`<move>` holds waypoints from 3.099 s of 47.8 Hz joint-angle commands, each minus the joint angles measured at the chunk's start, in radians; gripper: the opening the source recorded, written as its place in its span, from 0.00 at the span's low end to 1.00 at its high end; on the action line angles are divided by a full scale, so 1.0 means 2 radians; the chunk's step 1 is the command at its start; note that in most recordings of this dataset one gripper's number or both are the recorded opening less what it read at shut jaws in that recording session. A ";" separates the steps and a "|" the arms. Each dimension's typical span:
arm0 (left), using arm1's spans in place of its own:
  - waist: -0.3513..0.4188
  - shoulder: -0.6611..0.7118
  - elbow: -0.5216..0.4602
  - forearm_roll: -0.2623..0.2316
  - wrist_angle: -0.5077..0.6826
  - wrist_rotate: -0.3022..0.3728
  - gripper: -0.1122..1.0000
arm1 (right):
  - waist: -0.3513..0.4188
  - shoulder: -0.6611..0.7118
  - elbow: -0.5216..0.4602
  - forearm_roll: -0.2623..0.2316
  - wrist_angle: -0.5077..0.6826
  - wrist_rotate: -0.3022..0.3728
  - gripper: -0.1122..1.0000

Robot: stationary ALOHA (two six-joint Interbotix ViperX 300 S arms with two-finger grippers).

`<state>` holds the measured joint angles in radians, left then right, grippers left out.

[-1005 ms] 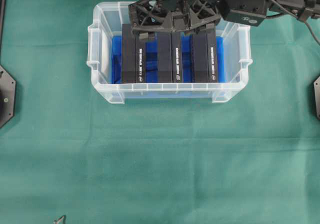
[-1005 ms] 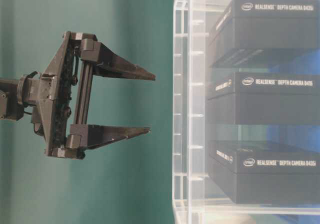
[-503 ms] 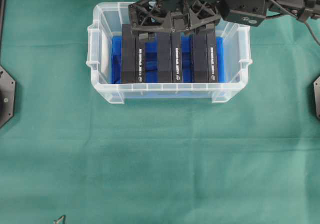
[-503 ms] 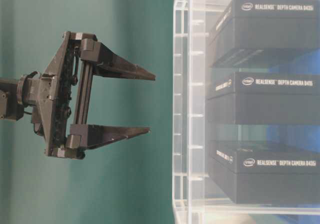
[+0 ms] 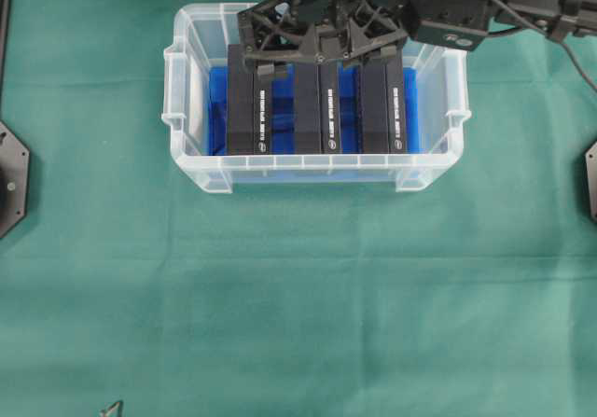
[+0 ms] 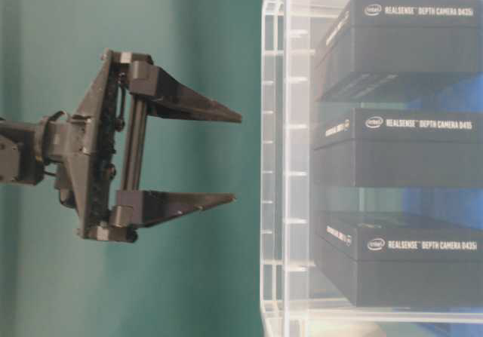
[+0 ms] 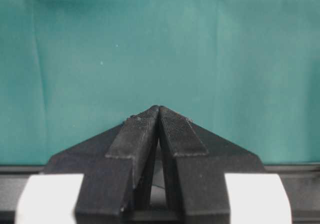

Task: Take the box out of the case with the right arm.
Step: 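Move the open right gripper over the middle black box in the case, then lower the right gripper around the middle black box and close, then lift the middle black box upward out of the foam slot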

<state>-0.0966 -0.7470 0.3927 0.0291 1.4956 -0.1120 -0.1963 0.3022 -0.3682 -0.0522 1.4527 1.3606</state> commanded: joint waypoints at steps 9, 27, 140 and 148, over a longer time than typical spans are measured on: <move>0.000 0.002 -0.012 0.001 -0.002 0.000 0.10 | 0.002 -0.002 0.016 0.000 -0.026 0.000 0.94; 0.000 0.002 -0.012 0.001 -0.002 0.000 0.10 | -0.002 -0.002 0.081 0.001 -0.085 0.002 0.94; 0.000 0.002 -0.012 0.001 -0.002 0.001 0.10 | 0.000 0.009 -0.018 0.020 0.015 0.018 0.69; 0.000 0.002 -0.013 0.001 -0.002 0.001 0.10 | 0.001 0.010 -0.077 0.006 0.071 0.018 0.69</move>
<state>-0.0951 -0.7455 0.3927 0.0307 1.4956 -0.1120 -0.1994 0.3758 -0.4510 -0.0261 1.5524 1.4005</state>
